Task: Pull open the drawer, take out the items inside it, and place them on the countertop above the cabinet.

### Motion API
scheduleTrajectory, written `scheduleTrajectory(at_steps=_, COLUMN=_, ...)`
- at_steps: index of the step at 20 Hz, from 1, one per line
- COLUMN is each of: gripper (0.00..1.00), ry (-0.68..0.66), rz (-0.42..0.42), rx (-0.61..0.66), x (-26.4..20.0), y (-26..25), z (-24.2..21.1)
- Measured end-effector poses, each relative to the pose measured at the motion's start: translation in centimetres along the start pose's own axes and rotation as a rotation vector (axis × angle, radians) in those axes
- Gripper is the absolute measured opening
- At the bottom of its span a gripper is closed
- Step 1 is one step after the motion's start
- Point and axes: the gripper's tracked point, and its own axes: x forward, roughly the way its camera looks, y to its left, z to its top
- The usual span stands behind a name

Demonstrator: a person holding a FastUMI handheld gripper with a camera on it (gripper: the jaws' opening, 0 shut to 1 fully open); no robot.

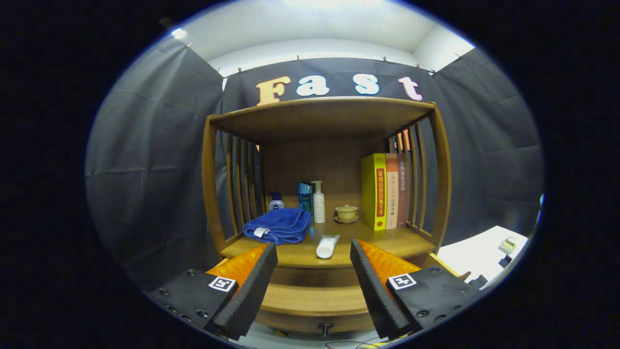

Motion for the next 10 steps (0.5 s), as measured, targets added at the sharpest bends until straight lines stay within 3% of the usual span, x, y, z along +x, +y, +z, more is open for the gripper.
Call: scheduleTrajectory(at_steps=10, gripper=0.98, ry=0.045, rz=-0.003, rx=0.161, x=-3.7, y=-1.9, z=-7.9)
